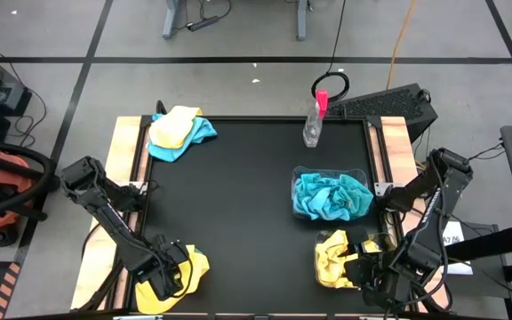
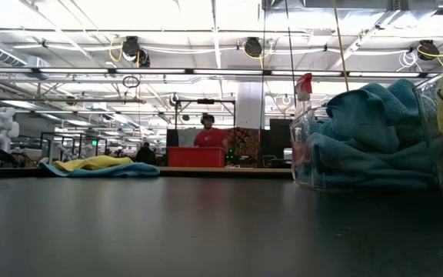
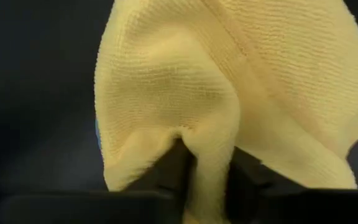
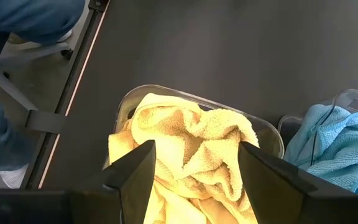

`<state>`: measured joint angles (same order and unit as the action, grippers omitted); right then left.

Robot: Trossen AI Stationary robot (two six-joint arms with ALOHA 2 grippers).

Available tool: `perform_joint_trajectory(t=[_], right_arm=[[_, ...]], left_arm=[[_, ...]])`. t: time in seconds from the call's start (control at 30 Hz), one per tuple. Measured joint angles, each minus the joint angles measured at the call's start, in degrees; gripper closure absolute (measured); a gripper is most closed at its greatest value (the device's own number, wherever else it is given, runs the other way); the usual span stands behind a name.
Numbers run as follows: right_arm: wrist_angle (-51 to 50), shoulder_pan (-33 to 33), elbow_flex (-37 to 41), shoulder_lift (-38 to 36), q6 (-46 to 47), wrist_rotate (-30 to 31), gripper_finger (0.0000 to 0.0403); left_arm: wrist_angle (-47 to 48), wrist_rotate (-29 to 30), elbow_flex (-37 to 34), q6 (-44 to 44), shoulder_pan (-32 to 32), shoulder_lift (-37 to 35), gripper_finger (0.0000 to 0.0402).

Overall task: Sort microfiber towel by color & place in baskets
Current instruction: Put the yellow towel into the bottom transparent bin

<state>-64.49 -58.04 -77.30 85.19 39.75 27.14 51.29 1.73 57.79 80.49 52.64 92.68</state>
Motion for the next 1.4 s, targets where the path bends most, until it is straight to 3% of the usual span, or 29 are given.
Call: perform_joint_trajectory(t=[0.13, 0.43, 0.57, 0.77, 1.03, 1.4], right_arm=[[0.00, 0.00, 0.00, 0.00, -0.03, 0.00, 0.0184], [0.53, 0.02, 0.00, 0.00, -1.57, 2.45, 0.0184], [4.69, 0.04, 0.00, 0.00, -5.69, 6.32, 0.0184], [15.48, 0.68, 0.00, 0.00, -17.48, 11.43, 0.0184], [27.06, 3.86, 0.00, 0.00, -28.68, 14.93, 0.0184], [32.26, 11.24, 0.01, 2.03, -33.40, 14.78, 0.0184]], left_arm=[[0.21, -0.10, 1.57, -2.98, 0.00, 0.00, 0.0389], [10.29, 0.62, 12.31, -5.91, -0.07, 0.00, 0.0396], [17.37, 5.20, 20.34, -8.00, -0.04, 0.00, 0.0398], [23.16, 17.22, 31.32, -15.04, -0.04, -0.02, 0.0398], [18.77, 31.37, 37.19, -31.34, -0.78, -0.04, 0.0399], [1.24, 39.39, 37.32, -58.88, -4.49, -0.04, 0.0399]])
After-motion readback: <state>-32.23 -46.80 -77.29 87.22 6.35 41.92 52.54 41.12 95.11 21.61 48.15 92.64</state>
